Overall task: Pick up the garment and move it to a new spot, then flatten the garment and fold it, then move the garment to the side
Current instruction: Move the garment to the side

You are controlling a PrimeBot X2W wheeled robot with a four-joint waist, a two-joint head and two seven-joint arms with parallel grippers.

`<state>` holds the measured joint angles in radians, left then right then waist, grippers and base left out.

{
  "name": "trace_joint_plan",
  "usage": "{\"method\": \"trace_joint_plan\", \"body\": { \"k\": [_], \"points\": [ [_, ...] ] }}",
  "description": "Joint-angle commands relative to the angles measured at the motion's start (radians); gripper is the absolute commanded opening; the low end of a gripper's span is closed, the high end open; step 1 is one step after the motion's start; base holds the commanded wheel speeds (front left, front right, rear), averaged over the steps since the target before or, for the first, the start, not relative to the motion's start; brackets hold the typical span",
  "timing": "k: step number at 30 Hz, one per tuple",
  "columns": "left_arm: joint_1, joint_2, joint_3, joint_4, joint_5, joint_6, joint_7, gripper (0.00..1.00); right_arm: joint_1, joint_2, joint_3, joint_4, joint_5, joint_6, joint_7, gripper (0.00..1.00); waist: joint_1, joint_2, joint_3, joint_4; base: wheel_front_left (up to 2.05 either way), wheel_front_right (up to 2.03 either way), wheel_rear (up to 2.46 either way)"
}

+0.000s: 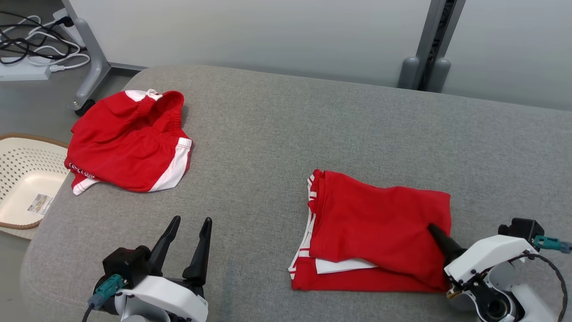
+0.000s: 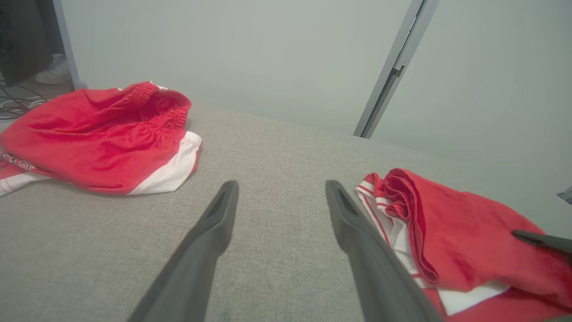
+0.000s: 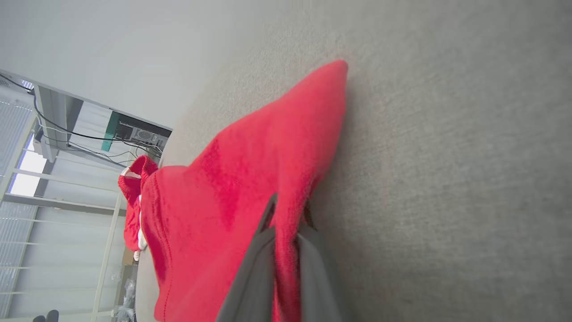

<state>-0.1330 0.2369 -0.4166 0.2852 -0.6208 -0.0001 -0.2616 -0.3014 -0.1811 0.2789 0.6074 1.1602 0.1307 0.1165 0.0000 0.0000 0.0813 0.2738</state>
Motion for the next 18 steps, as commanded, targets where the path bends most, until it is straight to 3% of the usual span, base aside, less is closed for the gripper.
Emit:
{"method": "trace_joint_plan", "body": {
  "k": [1,12,18],
  "points": [
    [-0.013,0.003,0.005,-0.001,0.000,-0.003,-0.003,1.00,-0.017,-0.025,0.012,-0.012,0.003,0.000,-0.018,0.00,0.0000,0.0000,-0.003,-0.009,0.00,0.00,0.00],
    [0.004,-0.008,0.002,-0.022,0.012,-0.004,-0.004,1.00,-0.079,-0.184,0.094,-0.087,-0.042,0.000,-0.059,0.00,0.0000,0.0000,-0.009,-0.109,0.00,0.00,0.00],
    [0.005,-0.022,0.004,-0.047,0.030,-0.013,-0.004,1.00,-0.108,-0.234,0.116,-0.097,-0.047,0.000,-0.057,0.00,0.0000,0.0000,-0.008,-0.193,0.00,0.00,0.00]
  ]
}}
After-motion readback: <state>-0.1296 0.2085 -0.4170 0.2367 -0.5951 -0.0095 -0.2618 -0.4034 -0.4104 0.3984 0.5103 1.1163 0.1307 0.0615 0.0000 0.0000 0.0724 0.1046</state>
